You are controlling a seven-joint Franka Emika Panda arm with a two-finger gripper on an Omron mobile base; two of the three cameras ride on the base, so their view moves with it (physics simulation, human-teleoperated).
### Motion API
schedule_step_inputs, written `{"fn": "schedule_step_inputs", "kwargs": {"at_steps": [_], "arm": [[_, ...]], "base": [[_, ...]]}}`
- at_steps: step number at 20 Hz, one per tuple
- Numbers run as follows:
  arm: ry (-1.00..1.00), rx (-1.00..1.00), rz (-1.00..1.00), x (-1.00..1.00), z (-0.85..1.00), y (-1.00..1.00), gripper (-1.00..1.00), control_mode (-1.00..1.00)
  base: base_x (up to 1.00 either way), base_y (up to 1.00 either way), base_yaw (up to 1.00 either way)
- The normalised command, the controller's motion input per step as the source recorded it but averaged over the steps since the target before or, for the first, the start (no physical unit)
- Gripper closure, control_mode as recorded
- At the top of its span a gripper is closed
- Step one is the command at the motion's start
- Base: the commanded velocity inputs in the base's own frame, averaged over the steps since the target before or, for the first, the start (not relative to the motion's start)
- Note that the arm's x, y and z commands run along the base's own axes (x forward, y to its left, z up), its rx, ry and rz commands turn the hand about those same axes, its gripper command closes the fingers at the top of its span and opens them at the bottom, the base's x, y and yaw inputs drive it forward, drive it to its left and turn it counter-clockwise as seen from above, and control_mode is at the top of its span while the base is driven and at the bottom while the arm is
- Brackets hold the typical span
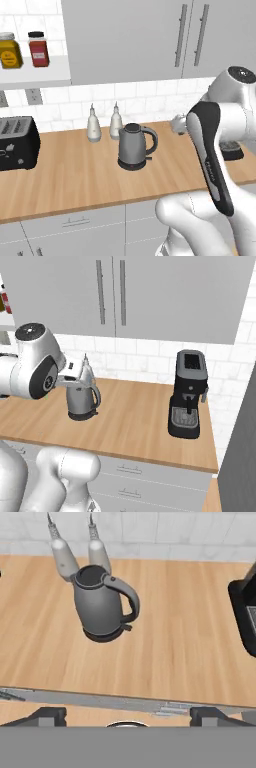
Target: Navigate to the range hood.
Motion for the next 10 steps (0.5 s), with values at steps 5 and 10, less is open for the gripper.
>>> {"fn": "schedule_step_inputs", "kwargs": {"at_steps": [5, 10], "arm": [[-0.42, 0.02, 0.0, -0.54, 0.45, 0.02, -1.0, -1.0], [0.0, 0.0, 0.0, 0.0, 0.0, 0.0, -1.0, 1.0]], "base": [[0.0, 0.0, 0.0], [-0.87, 0.4, 0.0]]}}
